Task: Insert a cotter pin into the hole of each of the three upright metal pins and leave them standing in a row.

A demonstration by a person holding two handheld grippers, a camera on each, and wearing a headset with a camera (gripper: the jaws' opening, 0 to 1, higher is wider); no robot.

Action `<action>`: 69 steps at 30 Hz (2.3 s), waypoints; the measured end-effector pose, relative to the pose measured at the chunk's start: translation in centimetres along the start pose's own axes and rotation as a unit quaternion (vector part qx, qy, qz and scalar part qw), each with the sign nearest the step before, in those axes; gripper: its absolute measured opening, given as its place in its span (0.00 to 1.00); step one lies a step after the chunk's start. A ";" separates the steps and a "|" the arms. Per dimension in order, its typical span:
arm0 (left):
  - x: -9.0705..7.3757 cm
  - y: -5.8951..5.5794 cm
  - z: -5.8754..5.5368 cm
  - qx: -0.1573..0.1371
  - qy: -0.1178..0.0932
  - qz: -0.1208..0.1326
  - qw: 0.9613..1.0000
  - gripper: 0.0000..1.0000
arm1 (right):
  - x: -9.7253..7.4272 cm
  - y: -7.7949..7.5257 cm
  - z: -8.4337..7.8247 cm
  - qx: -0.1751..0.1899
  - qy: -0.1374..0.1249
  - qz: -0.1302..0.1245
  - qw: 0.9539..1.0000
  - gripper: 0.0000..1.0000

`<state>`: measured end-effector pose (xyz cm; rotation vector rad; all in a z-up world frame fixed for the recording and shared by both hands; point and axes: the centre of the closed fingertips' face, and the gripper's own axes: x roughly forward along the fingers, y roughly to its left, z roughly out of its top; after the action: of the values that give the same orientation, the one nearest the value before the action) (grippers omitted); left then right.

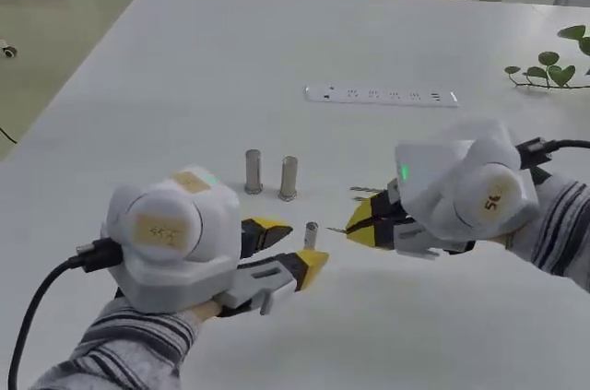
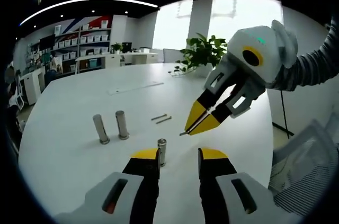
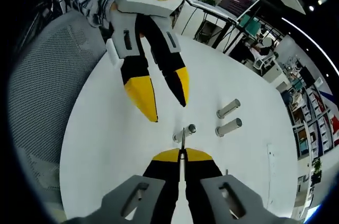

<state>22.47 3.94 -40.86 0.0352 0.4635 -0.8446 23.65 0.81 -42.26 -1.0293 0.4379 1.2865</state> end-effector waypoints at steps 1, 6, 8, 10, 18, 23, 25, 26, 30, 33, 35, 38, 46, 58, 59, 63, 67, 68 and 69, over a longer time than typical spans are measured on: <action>0.0 -0.2 0.0 -0.002 0.001 -0.004 1.000 0.23 | 0.0 0.2 0.2 -0.005 -0.002 0.002 1.000 0.00; 0.3 -1.2 -0.1 -0.024 0.001 -0.024 0.999 0.16 | -0.3 1.2 0.9 -0.024 -0.006 0.011 1.000 0.00; 0.3 -1.3 0.0 -0.028 0.000 -0.028 0.999 0.14 | -0.3 1.5 1.0 -0.030 -0.006 0.014 0.999 0.00; 0.3 -1.5 0.0 -0.034 -0.002 -0.031 0.999 0.12 | -0.4 1.8 1.3 -0.034 -0.011 0.017 0.999 0.00; 0.4 -2.3 0.7 -0.087 -0.026 -0.055 0.994 0.03 | -0.6 2.1 2.1 -0.041 -0.022 0.013 0.999 0.00; 0.4 -2.3 0.4 -0.085 -0.020 -0.053 0.995 0.00 | -0.8 2.2 2.4 -0.041 -0.028 0.009 0.999 0.00; 0.3 -2.3 0.4 -0.091 -0.020 -0.055 0.994 0.00 | -0.8 2.2 2.6 -0.040 -0.029 0.009 0.999 0.00; 0.3 -2.3 0.4 -0.091 -0.020 -0.055 0.994 0.00 | -0.8 2.2 2.6 -0.041 -0.029 0.009 0.999 0.00; 0.2 -2.4 0.5 -0.084 -0.025 -0.057 0.995 0.00 | -0.9 2.2 2.7 -0.037 -0.030 0.006 0.999 0.00; 0.1 -2.4 0.6 -0.059 -0.028 -0.060 0.996 0.00 | -0.9 2.1 2.8 -0.028 -0.036 0.005 0.999 0.00; 0.1 -2.4 0.7 -0.044 -0.029 -0.060 0.997 0.00 | -1.0 1.9 2.6 -0.024 -0.032 0.003 0.999 0.00; 0.0 -2.5 0.6 -0.030 -0.024 -0.063 0.997 0.00 | -1.0 1.9 2.5 -0.016 -0.033 0.005 0.999 0.00; -0.3 -3.2 0.3 0.036 -0.009 -0.081 0.996 0.00 | -1.0 2.5 1.7 -0.008 -0.024 0.019 1.000 0.00; -0.6 -4.3 0.4 0.122 -0.007 -0.111 0.986 0.00 | -1.2 3.5 2.4 0.013 -0.044 0.047 0.998 0.02; -0.7 -4.4 0.5 0.127 -0.009 -0.114 0.985 0.00 | -1.2 3.6 2.4 0.015 -0.045 0.050 0.998 0.02; -0.8 -4.6 0.6 0.136 -0.011 -0.120 0.983 0.00 | -1.2 3.9 2.6 0.022 -0.051 0.057 0.997 0.00; -0.9 -4.6 0.8 0.137 -0.015 -0.124 0.983 0.00 | -1.2 4.1 2.8 0.025 -0.055 0.060 0.996 0.00; -1.0 -4.6 0.8 0.137 -0.016 -0.126 0.982 0.00 | -1.3 4.1 2.8 0.028 -0.056 0.062 0.996 0.00; -1.0 -4.6 0.8 0.138 -0.016 -0.126 0.982 0.00 | -1.3 4.2 2.8 0.027 -0.055 0.063 0.996 0.00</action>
<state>18.86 1.36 -39.03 0.2218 0.3223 -1.1531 18.71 2.16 -41.40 -0.8915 0.4557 1.4285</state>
